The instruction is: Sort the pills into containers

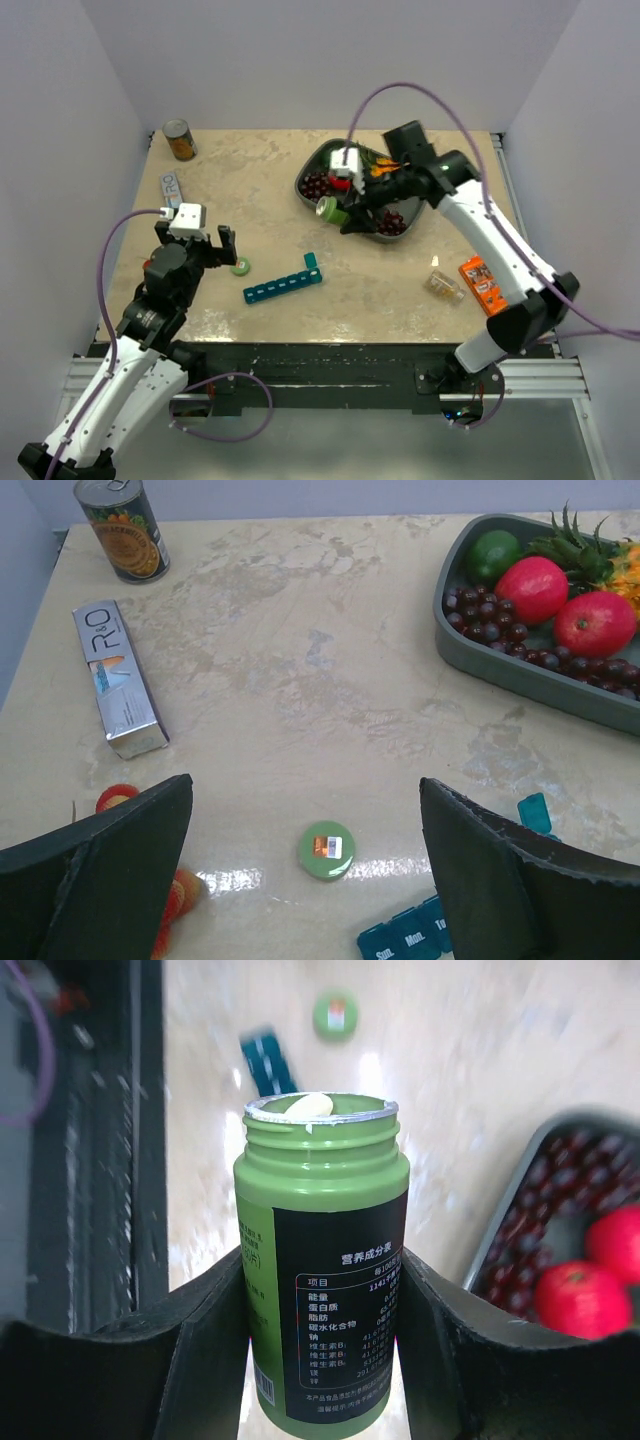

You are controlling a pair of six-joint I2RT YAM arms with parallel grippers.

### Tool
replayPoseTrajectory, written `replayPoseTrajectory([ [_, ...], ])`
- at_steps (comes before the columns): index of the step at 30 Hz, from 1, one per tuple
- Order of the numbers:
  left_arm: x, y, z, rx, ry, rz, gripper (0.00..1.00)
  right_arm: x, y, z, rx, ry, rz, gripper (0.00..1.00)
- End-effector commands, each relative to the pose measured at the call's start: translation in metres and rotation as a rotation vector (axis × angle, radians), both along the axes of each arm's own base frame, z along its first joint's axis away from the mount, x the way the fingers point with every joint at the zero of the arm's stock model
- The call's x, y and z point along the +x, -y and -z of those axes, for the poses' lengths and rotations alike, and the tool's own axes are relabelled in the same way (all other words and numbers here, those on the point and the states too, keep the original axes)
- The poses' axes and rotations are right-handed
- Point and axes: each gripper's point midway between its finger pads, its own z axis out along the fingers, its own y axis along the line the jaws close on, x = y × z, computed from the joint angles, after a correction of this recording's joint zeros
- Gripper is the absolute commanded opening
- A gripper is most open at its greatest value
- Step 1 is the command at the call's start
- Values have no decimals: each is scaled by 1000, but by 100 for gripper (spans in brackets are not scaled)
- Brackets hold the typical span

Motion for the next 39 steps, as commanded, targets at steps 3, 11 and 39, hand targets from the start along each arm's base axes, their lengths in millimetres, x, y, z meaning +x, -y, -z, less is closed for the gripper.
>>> replayPoseTrajectory([
  [3,5,0,-5,0,39,-3,100,-61,5,-161,603,112,-306,0],
  [11,7,3,1,3,17,11,99,-107,51,-214,619,372,-296,0],
  [39,10,19,4,17,11,98,100,92,57,-174,644,193,558,0],
])
